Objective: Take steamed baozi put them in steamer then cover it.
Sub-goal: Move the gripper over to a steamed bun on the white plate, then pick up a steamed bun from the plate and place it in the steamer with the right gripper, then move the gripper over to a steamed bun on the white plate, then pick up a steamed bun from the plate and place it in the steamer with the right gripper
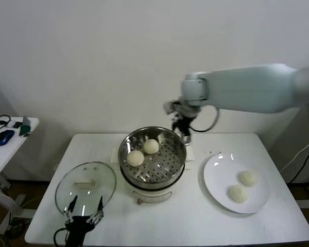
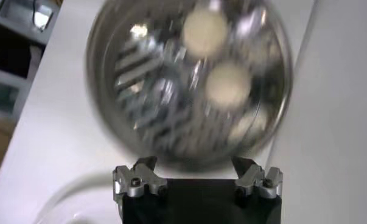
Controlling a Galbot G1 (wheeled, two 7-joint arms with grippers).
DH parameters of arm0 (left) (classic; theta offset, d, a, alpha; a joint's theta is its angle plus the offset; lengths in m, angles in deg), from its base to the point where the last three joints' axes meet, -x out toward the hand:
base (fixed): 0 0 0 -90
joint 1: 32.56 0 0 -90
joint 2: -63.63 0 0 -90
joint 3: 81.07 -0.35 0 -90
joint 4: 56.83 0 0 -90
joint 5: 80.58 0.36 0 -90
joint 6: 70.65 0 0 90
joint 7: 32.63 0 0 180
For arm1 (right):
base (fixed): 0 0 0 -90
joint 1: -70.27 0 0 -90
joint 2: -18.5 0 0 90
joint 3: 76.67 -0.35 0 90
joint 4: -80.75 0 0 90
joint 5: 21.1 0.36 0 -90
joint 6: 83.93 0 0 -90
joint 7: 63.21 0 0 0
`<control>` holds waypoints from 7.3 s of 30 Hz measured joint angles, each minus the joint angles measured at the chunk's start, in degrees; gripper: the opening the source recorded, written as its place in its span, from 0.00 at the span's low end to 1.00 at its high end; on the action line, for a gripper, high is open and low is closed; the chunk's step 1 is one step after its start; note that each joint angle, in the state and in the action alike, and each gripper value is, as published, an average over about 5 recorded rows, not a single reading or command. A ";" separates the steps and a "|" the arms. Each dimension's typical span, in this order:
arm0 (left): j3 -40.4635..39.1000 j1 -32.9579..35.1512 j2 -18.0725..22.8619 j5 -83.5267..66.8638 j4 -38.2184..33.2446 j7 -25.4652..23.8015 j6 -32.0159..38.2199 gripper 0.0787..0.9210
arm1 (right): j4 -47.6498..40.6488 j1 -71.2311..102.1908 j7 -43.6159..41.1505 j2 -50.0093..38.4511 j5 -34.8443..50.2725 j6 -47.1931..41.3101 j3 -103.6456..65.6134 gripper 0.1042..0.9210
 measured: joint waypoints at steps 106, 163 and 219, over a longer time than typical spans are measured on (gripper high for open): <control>0.71 1.72 2.70 2.25 -0.49 0.72 0.63 0.88 | 9.02 11.72 3.92 15.66 -39.88 19.07 -13.86 0.68; -0.27 0.63 3.57 3.72 0.33 -0.09 0.62 0.88 | -8.93 20.50 -1.02 -27.18 -27.53 11.19 -10.64 0.88; 0.35 1.42 3.83 3.78 -0.92 0.19 0.40 0.88 | -0.51 2.21 0.51 -10.83 -2.29 2.47 -9.86 0.73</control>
